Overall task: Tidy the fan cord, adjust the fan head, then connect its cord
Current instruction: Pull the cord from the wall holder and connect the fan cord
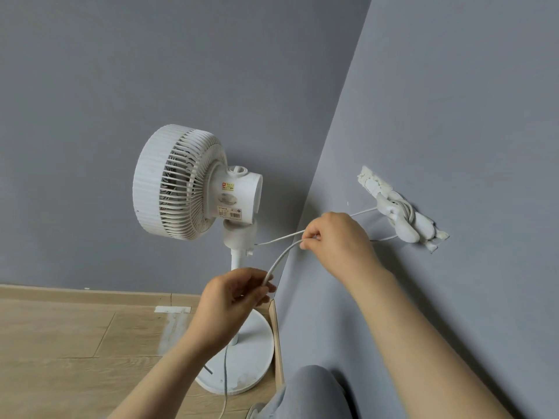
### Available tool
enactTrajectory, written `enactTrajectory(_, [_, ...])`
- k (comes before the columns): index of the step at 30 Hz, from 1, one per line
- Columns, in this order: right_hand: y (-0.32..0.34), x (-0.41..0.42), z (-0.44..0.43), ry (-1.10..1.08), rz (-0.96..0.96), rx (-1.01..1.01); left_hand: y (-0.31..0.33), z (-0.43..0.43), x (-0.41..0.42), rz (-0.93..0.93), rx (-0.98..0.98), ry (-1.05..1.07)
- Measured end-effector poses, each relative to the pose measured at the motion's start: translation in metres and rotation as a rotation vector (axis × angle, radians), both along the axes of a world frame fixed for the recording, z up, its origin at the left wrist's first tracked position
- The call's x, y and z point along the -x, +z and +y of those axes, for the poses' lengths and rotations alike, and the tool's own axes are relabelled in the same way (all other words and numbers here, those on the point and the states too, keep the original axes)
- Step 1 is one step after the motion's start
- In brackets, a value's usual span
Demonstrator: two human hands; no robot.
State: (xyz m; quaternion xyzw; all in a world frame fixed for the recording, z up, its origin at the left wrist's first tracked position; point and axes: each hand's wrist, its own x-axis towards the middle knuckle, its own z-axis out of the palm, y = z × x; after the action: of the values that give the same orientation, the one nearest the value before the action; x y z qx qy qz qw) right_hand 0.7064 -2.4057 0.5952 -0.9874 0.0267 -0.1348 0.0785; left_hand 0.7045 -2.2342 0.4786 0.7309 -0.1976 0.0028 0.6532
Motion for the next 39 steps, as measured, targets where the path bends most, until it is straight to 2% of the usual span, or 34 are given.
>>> enactTrajectory(4, [0.011, -0.008, 0.003, 0.009, 0.112, 0.069, 0.009, 0.000, 0.001, 0.124, 0.015, -0.150])
enactTrajectory(10, [0.022, -0.014, 0.010, 0.042, 0.221, 0.194, 0.005, -0.008, -0.008, 0.090, -0.294, -0.055])
enactTrajectory(15, [0.027, -0.020, 0.011, 0.057, 0.207, 0.193, -0.003, -0.008, -0.016, 0.117, -0.159, 0.095])
enactTrajectory(20, [0.030, -0.029, 0.007, 0.052, 0.199, 0.207, 0.005, -0.002, -0.019, 0.332, 0.270, 0.095])
enactTrajectory(22, [0.035, -0.036, 0.003, 0.040, 0.211, 0.207, 0.009, -0.001, -0.020, 0.384, 0.359, 0.069])
enactTrajectory(28, [0.056, -0.051, -0.012, -0.072, 0.193, 0.214, 0.014, -0.003, -0.020, 0.401, 0.339, 0.071])
enactTrajectory(32, [0.064, -0.055, -0.023, -0.137, 0.240, 0.037, 0.012, 0.001, -0.019, 0.379, 0.317, 0.083])
enactTrajectory(39, [0.078, -0.066, -0.040, -0.146, 0.291, -0.067, 0.013, -0.005, -0.019, 0.283, 0.245, 0.128])
